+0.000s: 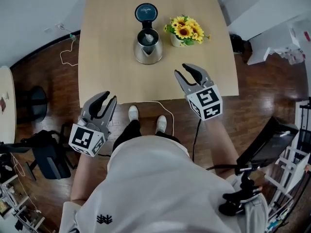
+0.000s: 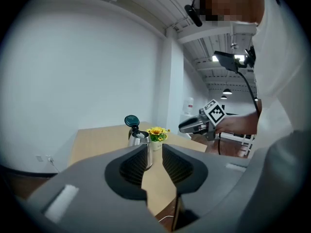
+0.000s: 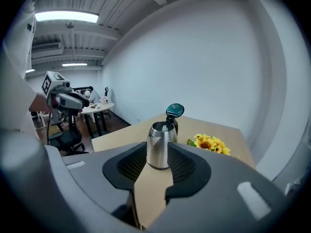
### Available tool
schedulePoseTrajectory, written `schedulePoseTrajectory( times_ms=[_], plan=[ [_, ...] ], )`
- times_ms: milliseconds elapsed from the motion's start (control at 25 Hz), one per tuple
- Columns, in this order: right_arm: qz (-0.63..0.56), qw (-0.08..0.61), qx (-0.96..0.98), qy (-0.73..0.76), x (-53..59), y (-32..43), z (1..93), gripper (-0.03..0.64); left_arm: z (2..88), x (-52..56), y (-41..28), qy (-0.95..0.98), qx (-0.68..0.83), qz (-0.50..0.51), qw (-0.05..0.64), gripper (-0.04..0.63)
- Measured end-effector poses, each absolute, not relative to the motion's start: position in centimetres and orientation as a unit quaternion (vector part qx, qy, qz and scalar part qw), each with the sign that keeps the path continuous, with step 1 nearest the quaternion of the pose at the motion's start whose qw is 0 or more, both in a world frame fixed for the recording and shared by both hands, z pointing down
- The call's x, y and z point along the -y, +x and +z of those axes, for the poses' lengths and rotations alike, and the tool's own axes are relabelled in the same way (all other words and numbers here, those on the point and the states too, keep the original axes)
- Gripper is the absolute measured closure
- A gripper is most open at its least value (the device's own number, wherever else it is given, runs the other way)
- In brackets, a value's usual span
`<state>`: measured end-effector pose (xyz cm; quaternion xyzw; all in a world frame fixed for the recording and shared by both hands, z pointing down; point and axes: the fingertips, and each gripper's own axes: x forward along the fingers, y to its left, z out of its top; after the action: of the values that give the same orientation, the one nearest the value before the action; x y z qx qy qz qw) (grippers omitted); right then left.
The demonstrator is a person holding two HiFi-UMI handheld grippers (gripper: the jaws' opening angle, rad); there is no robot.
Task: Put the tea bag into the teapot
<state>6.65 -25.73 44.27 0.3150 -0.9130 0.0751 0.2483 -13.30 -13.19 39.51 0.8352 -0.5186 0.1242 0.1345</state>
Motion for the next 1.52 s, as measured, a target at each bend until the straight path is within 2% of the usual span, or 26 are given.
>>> schedulePoseTrajectory(
  times_ms=[200, 480, 760, 1000, 1240, 1520],
  plan=[
    [0.096, 0.257, 0.904, 0.326, 21.3, 12.8, 46.4, 0.485, 39.4, 10.5, -10.1, 0.829, 0.526, 0.133, 0.137, 0.517],
    [0.097, 0.241, 0.891, 0.373, 13.5, 16.2, 45.0, 0.485, 39.2, 3.5, -9.6, 0.843, 0.504, 0.142, 0.122, 0.517],
    [0.094, 0.219, 0.872, 0.428, 0.4, 15.6, 42.9, 0.486, 37.8, -6.0, -11.0, 0.878, 0.457, 0.119, 0.073, 0.517],
    [0.113, 0.210, 0.860, 0.452, -10.8, 12.6, 42.7, 0.486, 38.7, -14.7, -14.2, 0.889, 0.435, 0.109, 0.088, 0.517],
    [0.091, 0.199, 0.862, 0.458, -16.7, 12.8, 39.5, 0.486, 38.4, -20.7, -15.5, 0.887, 0.438, 0.113, 0.088, 0.517],
    [0.062, 0.183, 0.874, 0.446, -20.3, 14.8, 35.7, 0.485, 36.5, -23.6, -13.1, 0.881, 0.453, 0.107, 0.085, 0.517]
  ],
)
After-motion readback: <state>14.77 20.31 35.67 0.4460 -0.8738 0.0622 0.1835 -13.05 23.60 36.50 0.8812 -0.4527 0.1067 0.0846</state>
